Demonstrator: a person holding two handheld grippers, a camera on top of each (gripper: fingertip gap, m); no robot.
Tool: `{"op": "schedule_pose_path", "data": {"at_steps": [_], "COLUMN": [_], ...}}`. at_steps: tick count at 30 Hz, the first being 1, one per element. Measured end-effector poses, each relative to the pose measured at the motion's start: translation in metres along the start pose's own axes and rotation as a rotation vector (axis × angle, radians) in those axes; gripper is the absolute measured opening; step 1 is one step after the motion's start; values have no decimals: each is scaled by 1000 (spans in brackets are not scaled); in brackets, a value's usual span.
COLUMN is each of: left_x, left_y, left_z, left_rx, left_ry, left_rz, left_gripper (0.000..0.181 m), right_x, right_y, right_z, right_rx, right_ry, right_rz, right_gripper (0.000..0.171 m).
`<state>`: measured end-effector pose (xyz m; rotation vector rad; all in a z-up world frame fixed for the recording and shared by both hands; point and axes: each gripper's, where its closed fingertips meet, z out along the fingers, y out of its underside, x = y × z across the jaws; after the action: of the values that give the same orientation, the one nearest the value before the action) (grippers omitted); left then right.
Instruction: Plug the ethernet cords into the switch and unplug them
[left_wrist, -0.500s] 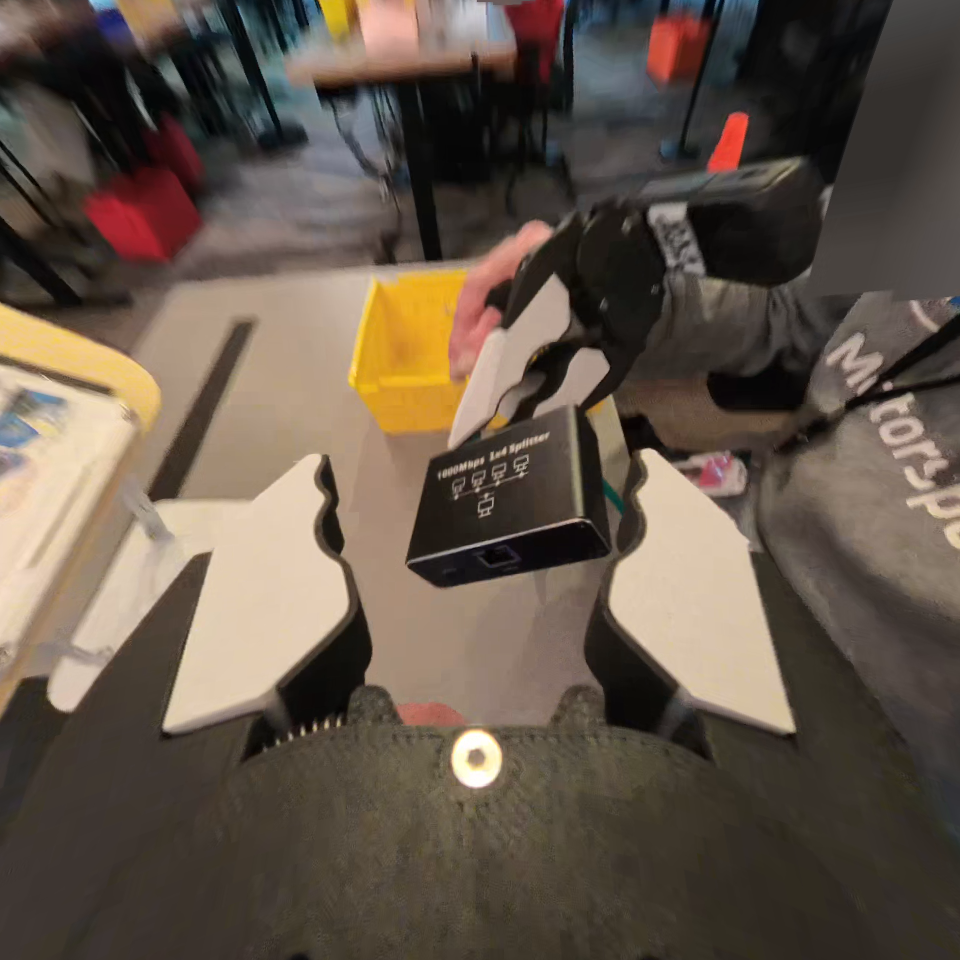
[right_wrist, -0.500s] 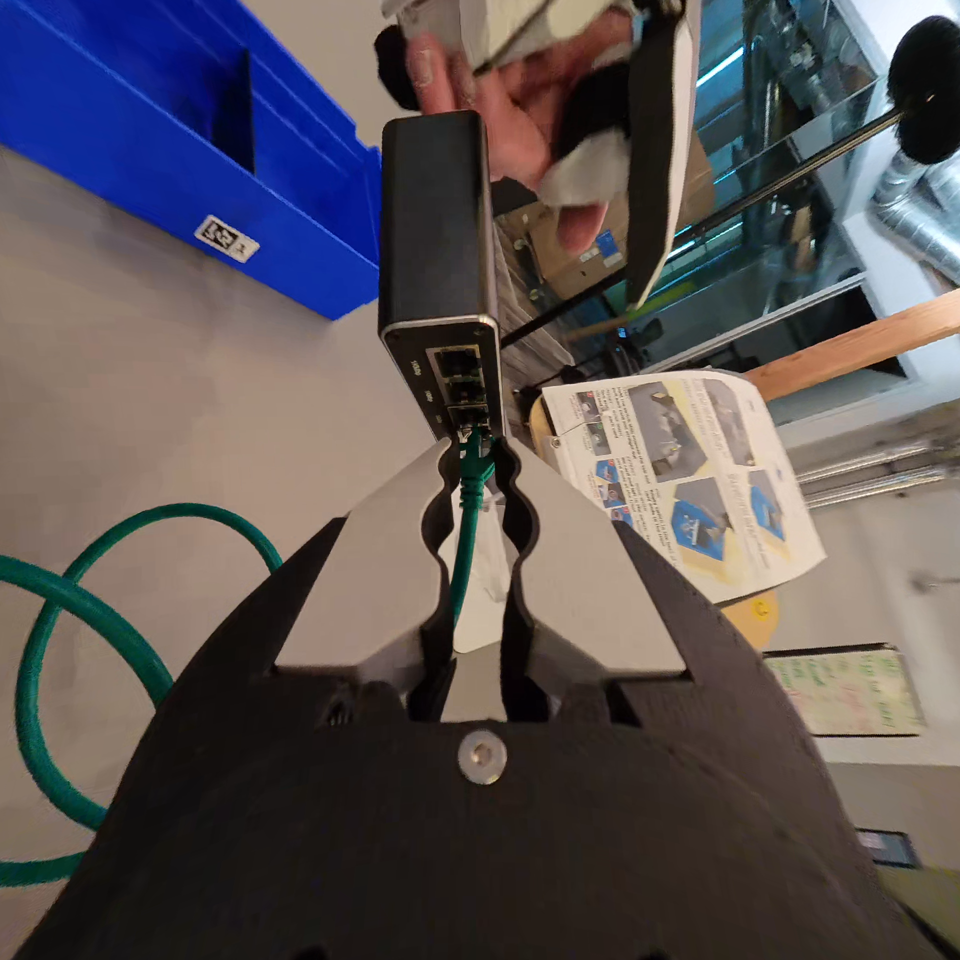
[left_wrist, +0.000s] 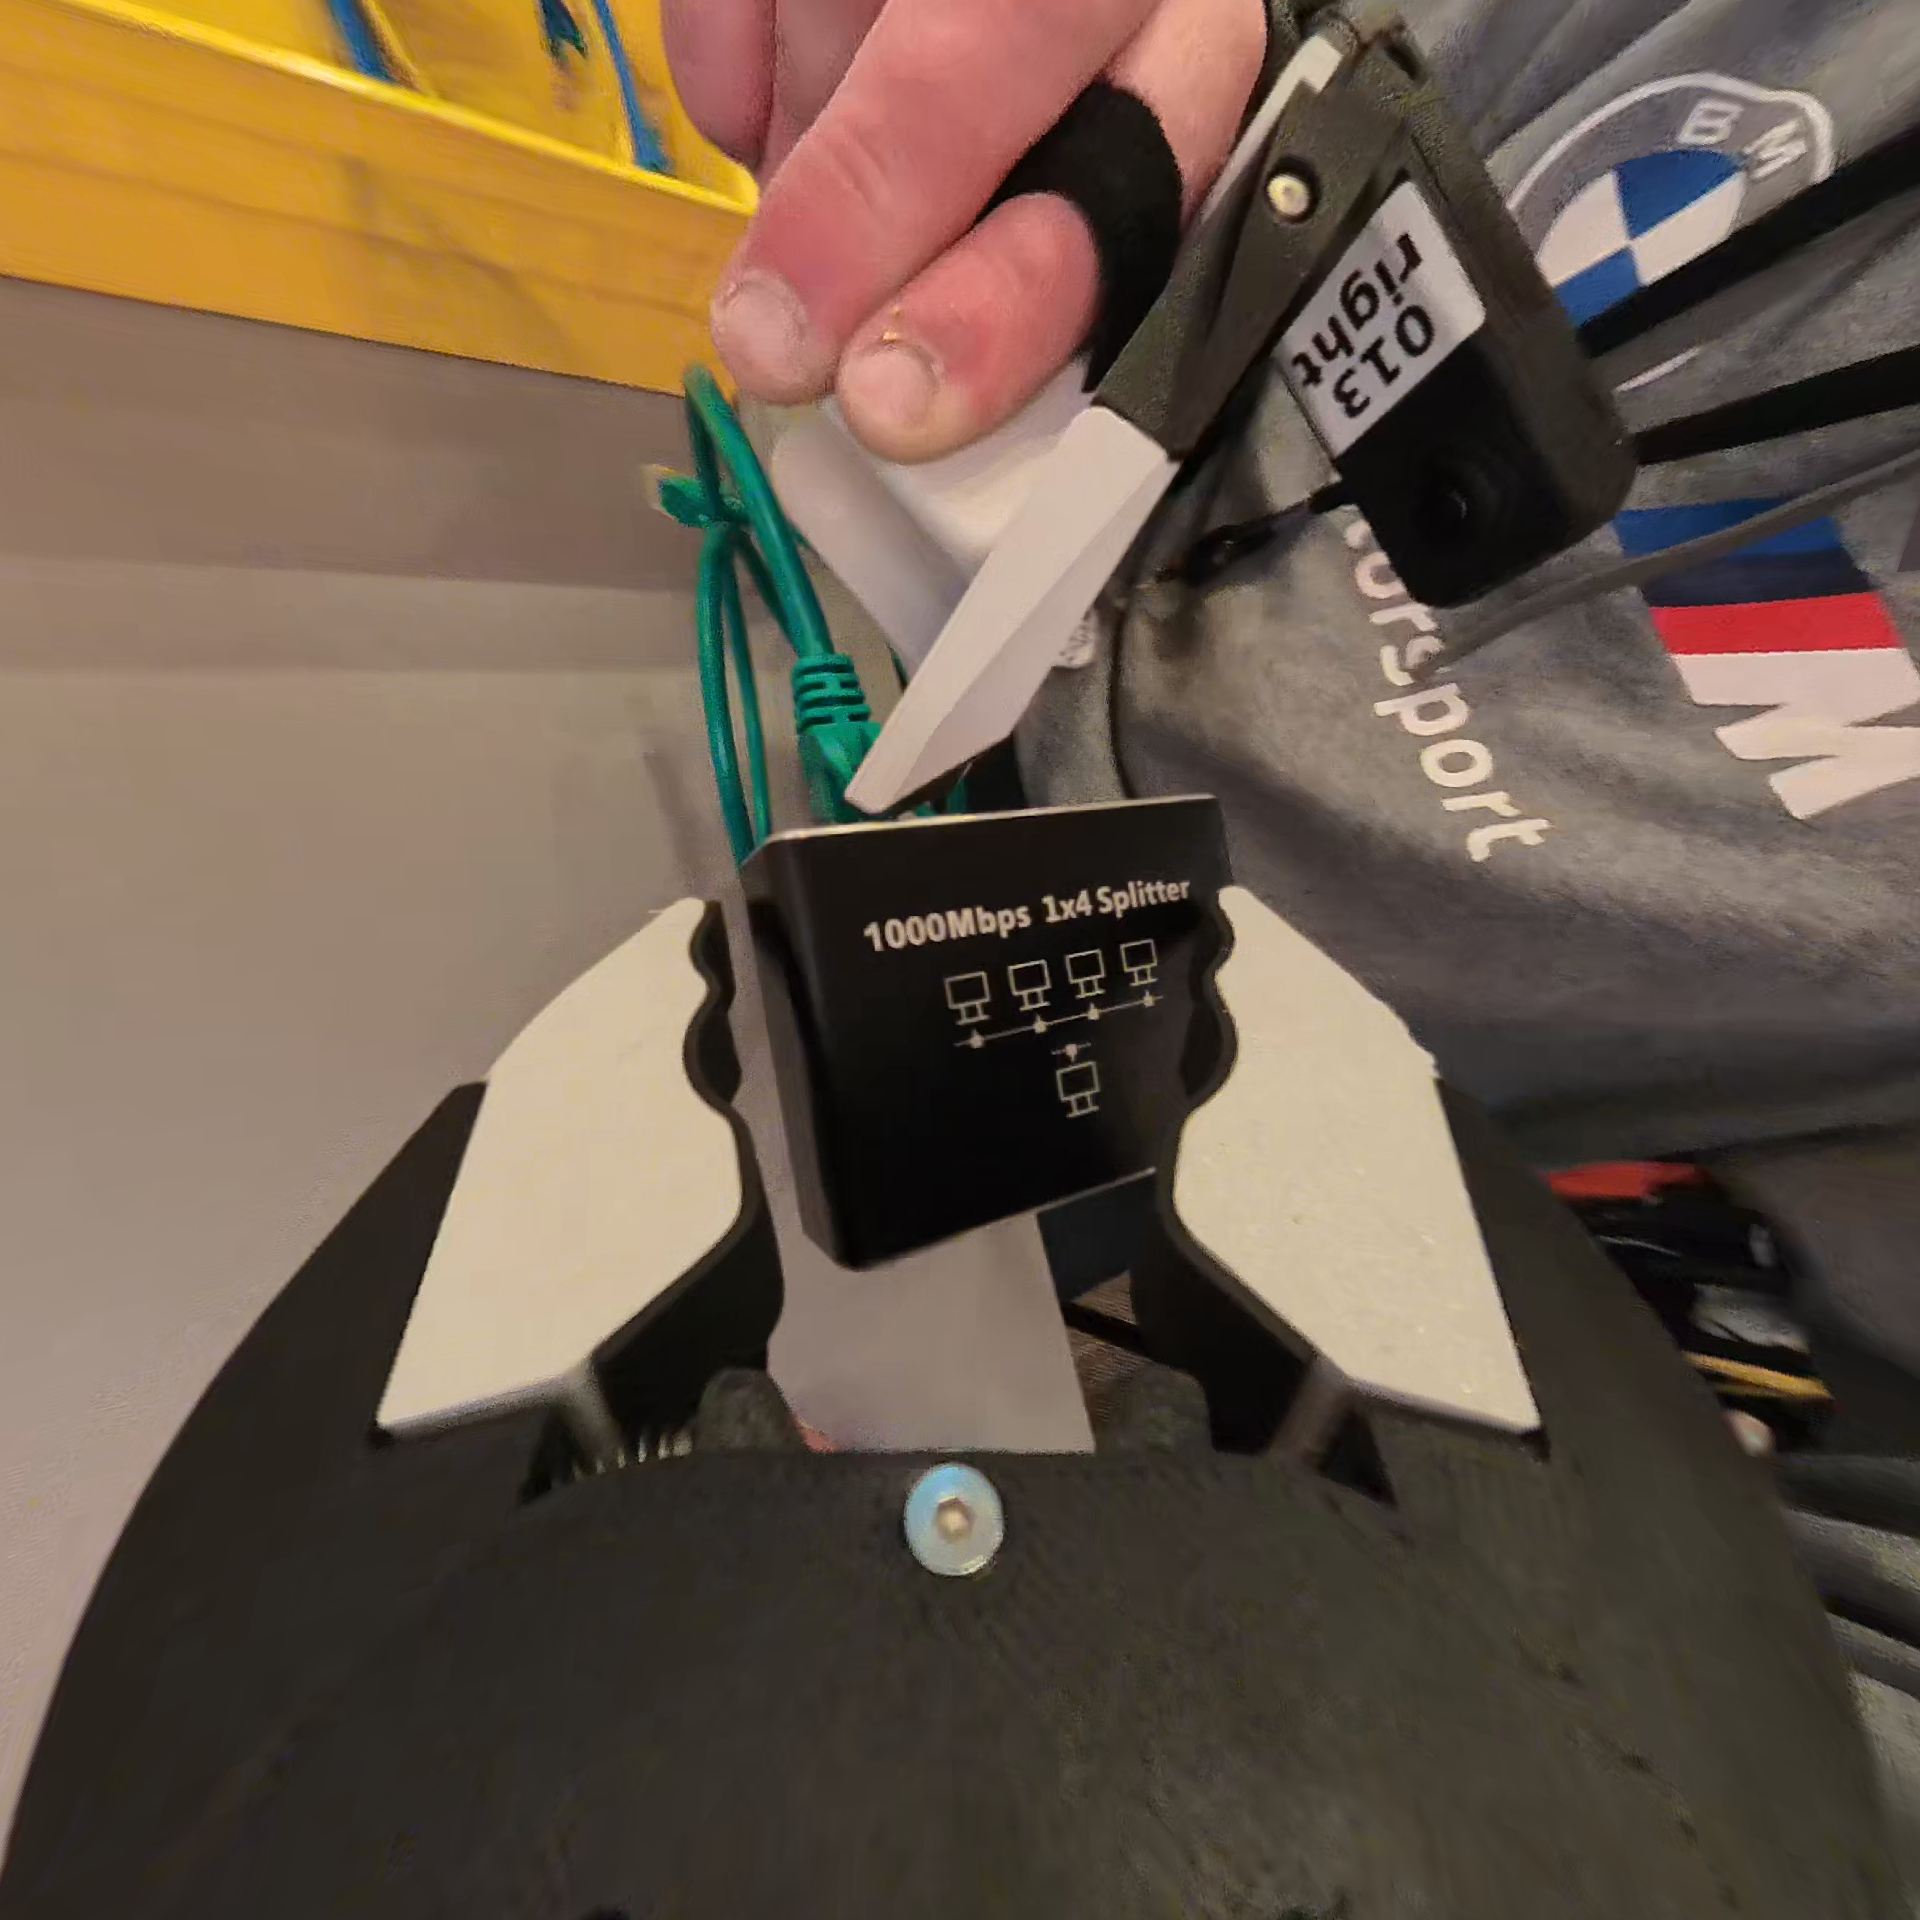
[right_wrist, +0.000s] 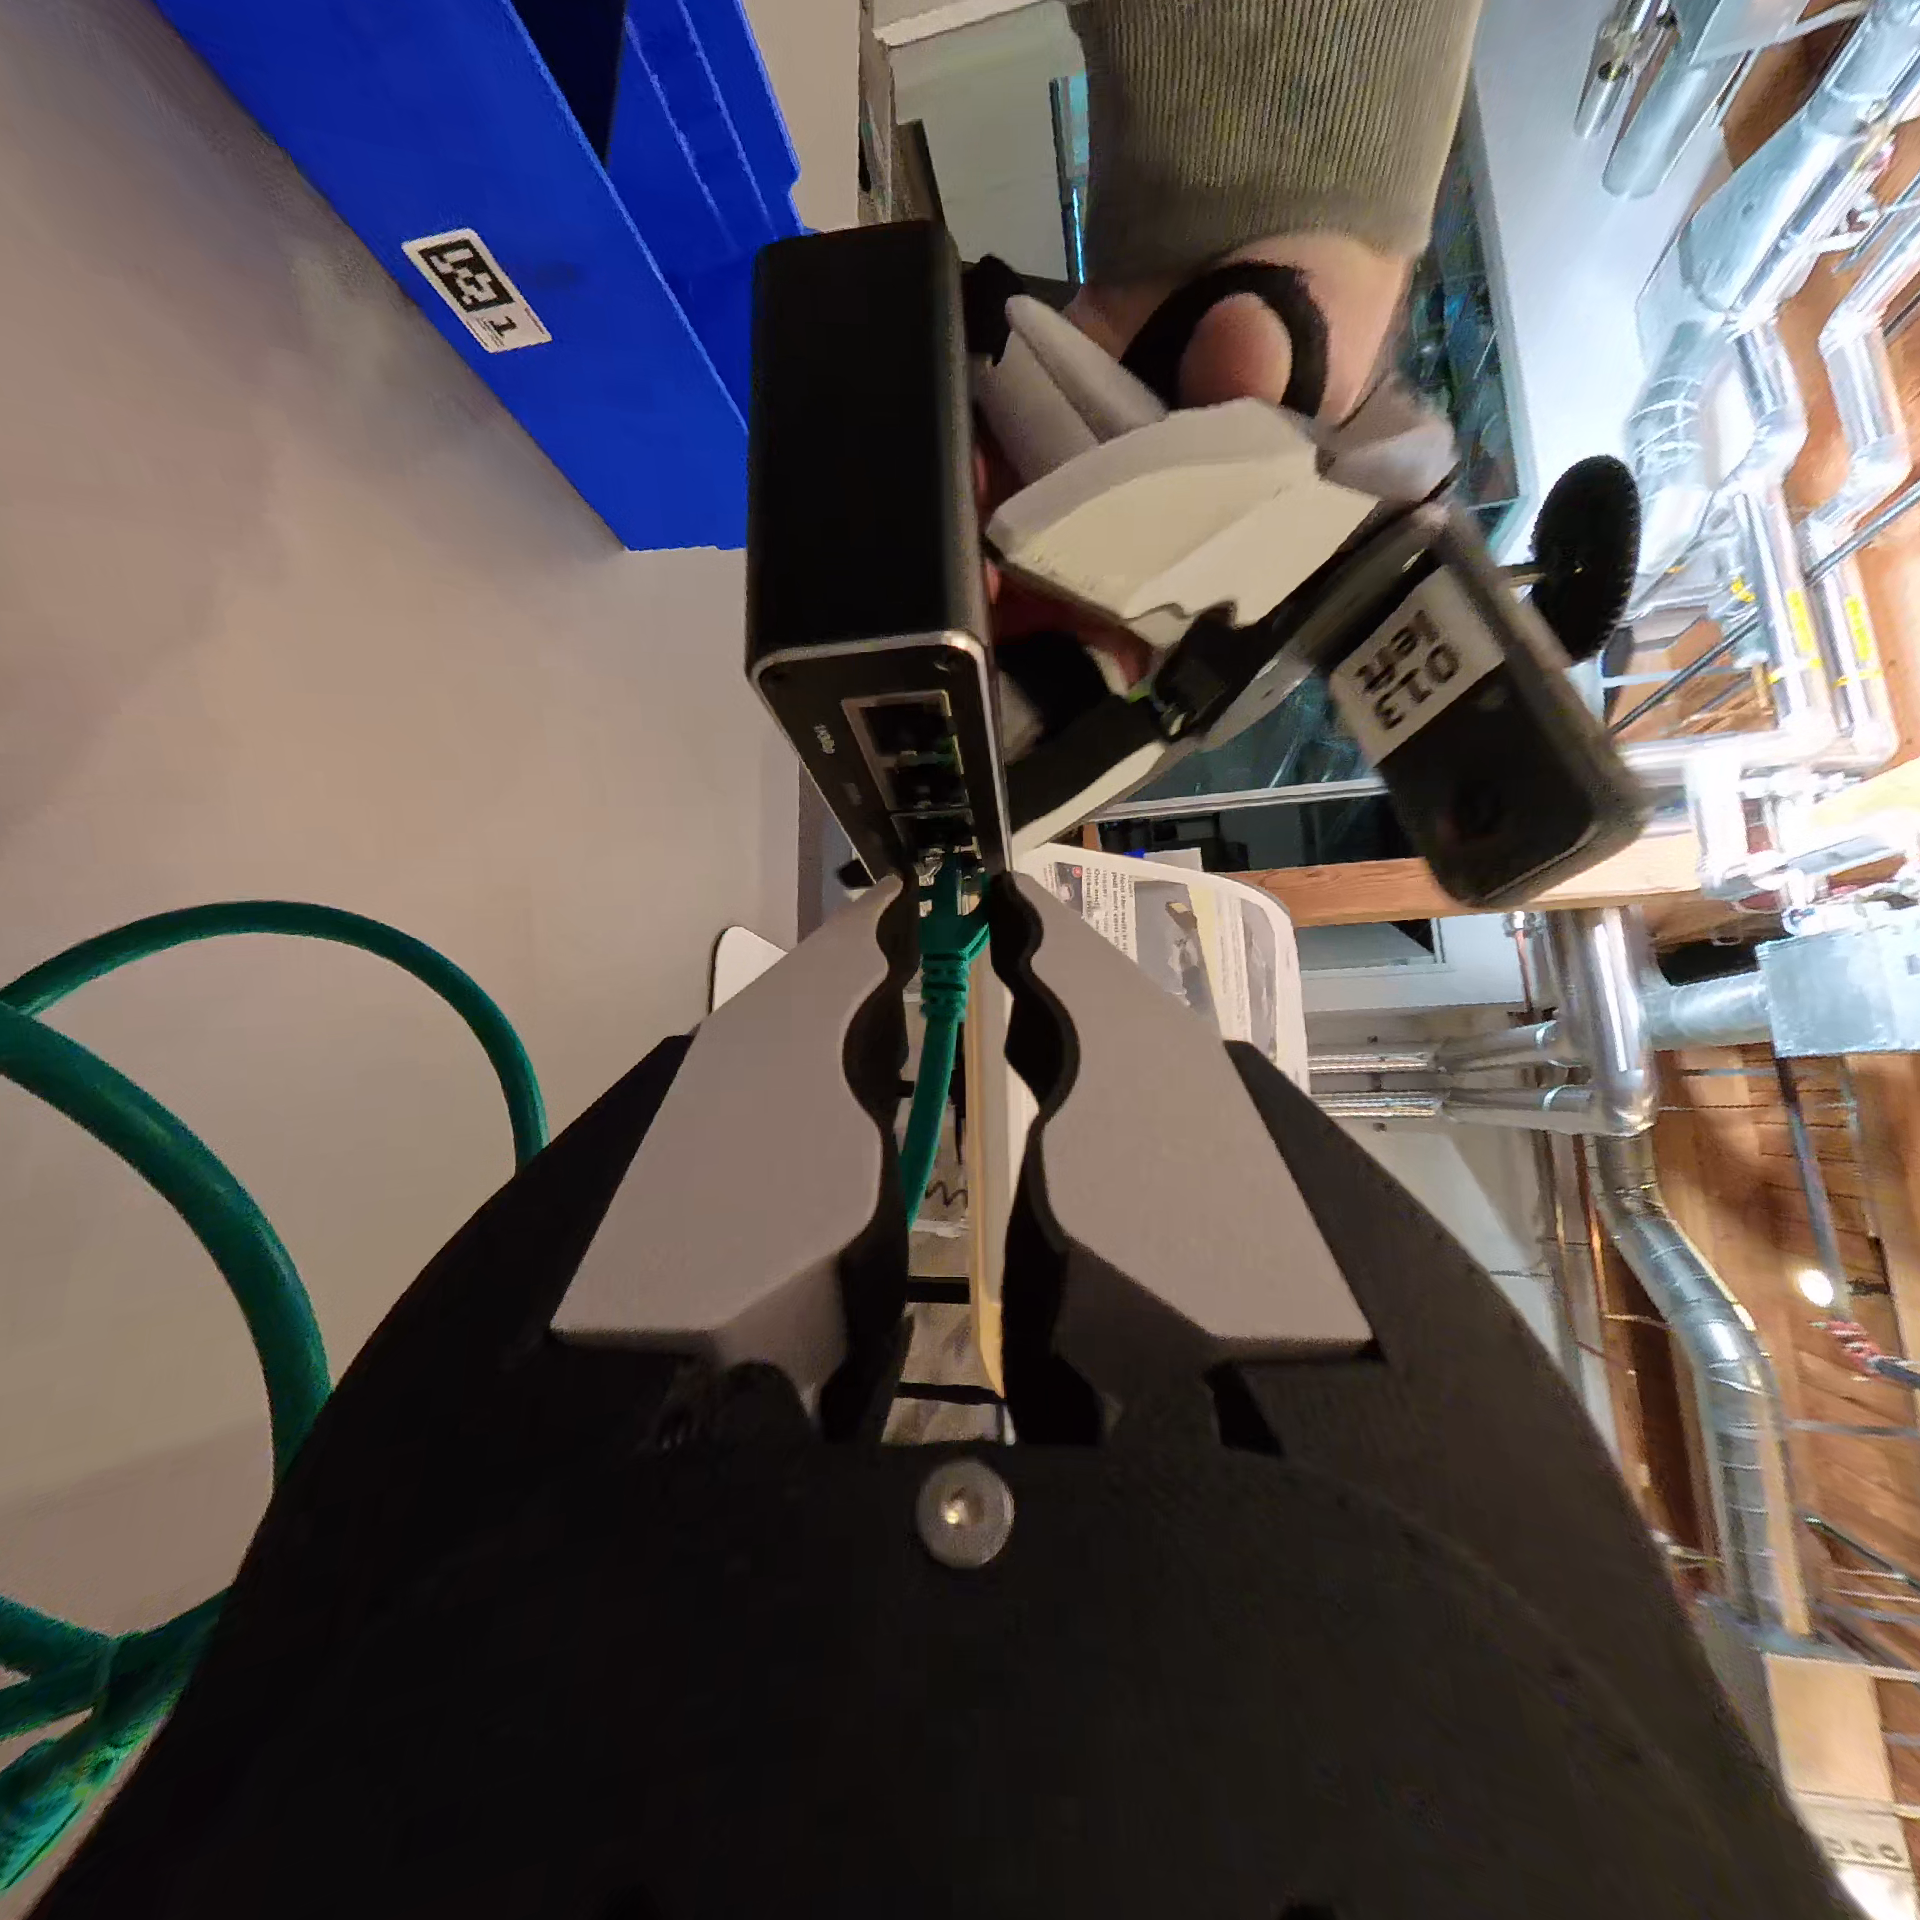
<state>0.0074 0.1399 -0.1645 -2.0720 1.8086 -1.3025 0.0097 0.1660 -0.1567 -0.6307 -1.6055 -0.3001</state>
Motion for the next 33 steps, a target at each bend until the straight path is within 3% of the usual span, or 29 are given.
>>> {"op": "schedule_pose_path", "data": {"at_steps": [1,7,17,22,25,33], "left_x": [-1,6,0,-5,5,17], "left_y": [5,22,32,34,35,36], "left_z": [5,26,42,50,56,66], "left_rx": [-20,-61,-35,-20,-60,-134], "left_ry": [34,228,308,271,312,370], "left_rz": [-22,-110,-185,-152,-116,-117], "left_gripper": [84,69,37,37,49,40], "right_x": [-2,-19,-37,-44,-43,-40], "right_y": [-1,-9,-14,-14,-21,-26], "right_z": [0,-4,-7,-8,-9,-10], "right_rx": [-2,32,73,89,119,134], "right_ry": [9,14,7,1,3,29], "right_rz": [-22,-126,-184,-211,-222,-233], "right_gripper": [10,10,11,10,10,10]}}
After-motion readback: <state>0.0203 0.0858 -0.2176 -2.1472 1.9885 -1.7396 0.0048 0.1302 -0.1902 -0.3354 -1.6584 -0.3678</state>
